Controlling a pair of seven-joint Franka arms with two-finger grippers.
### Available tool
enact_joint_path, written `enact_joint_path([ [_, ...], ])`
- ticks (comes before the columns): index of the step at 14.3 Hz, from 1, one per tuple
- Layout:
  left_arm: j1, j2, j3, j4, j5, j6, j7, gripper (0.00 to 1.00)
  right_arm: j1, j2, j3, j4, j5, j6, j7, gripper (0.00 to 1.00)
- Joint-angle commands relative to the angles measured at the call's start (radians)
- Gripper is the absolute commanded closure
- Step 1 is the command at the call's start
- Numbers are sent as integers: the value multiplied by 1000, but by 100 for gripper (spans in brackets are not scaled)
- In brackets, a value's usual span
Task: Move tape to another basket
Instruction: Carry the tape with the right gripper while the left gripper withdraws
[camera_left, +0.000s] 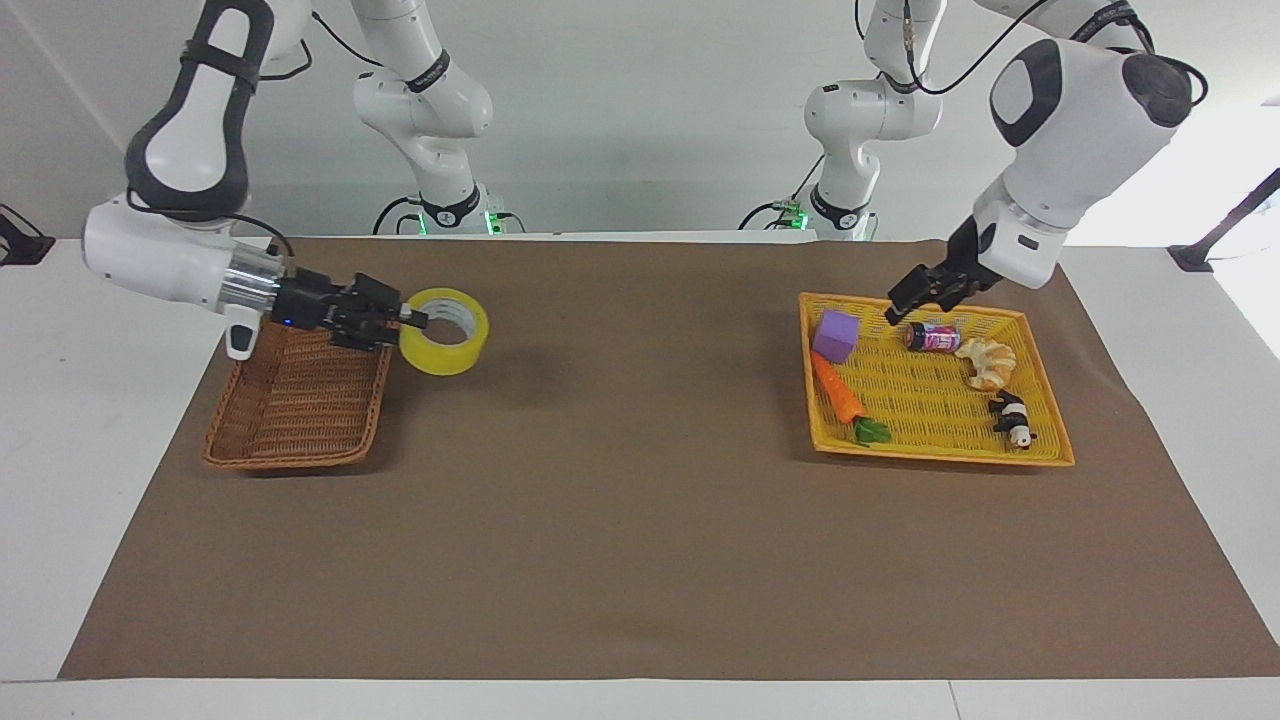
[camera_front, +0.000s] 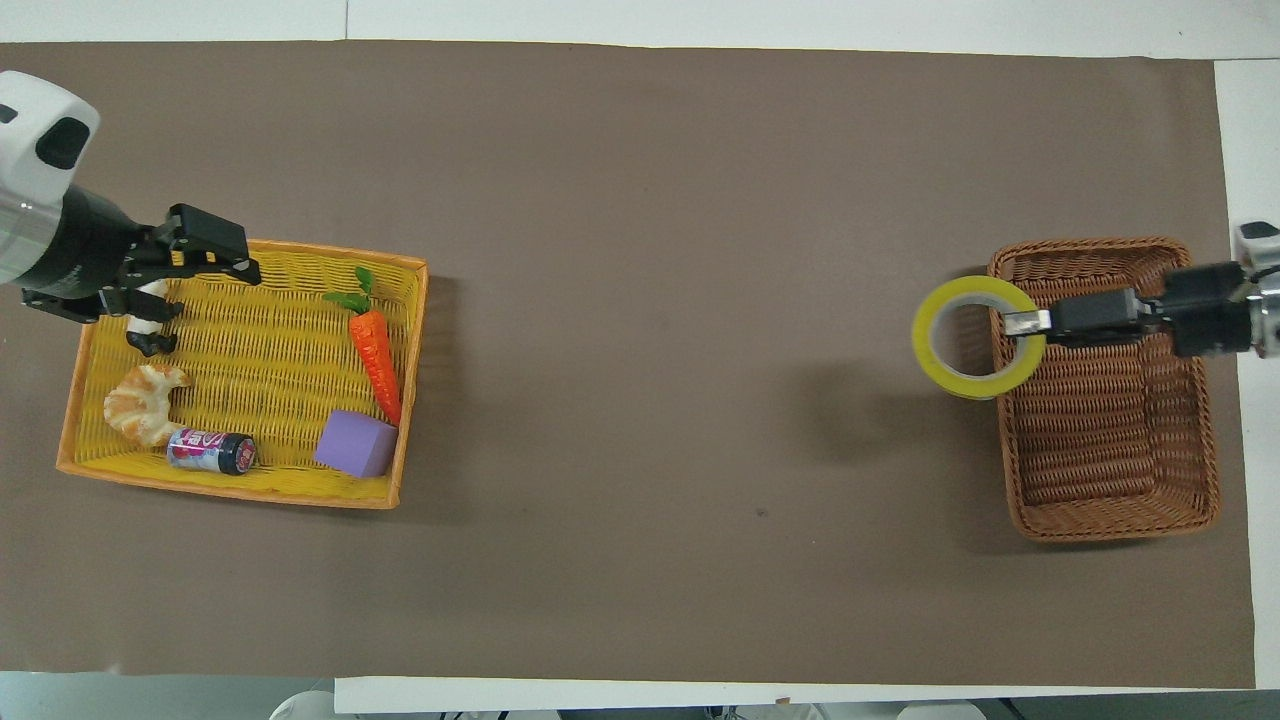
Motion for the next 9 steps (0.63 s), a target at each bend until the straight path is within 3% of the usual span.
enact_joint_path([
  [1, 58, -20, -16, -25, 75, -11, 147, 0, -163, 47, 19, 12, -70, -73, -91, 100],
  [4, 121, -22, -16, -28, 76, -17, 267, 0, -229, 141, 19, 40, -124, -75, -259, 100],
  [9, 115, -20, -16, -26, 78, -22, 259, 0, -240, 169, 18, 42, -204, -38, -360, 100],
])
